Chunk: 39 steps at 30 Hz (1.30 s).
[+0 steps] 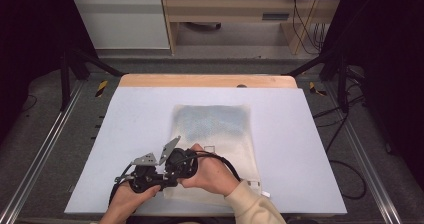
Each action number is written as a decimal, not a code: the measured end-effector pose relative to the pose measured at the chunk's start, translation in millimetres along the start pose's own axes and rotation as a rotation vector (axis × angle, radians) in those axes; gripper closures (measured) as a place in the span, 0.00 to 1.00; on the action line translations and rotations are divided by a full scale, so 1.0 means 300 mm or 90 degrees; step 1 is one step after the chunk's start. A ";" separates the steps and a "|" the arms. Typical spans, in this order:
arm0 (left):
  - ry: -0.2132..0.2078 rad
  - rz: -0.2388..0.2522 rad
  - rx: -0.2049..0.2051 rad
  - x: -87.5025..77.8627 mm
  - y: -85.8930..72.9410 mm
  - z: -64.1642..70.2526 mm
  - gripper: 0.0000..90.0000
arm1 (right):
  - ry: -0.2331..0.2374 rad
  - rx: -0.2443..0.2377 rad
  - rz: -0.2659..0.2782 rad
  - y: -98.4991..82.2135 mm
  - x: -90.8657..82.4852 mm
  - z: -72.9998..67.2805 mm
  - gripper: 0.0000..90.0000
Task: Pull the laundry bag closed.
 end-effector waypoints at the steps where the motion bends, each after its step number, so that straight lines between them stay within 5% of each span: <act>1: 0.001 -0.001 0.000 0.000 0.000 0.000 0.89 | 0.000 -0.001 -0.002 -0.002 0.001 0.001 0.91; 39: 0.020 -0.004 0.001 -0.013 0.003 -0.009 0.95 | -0.039 -0.010 -0.054 -0.062 0.010 0.035 0.91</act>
Point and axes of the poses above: each handheld gripper's, and its own axes: x roughly forward along the jaws, y roughly out of its top, z roughly to its right, the point moved 7 cm from there along x, roughly forward along the jaws, and after that the axes turned 15 degrees about x, right-handed, at the moved point
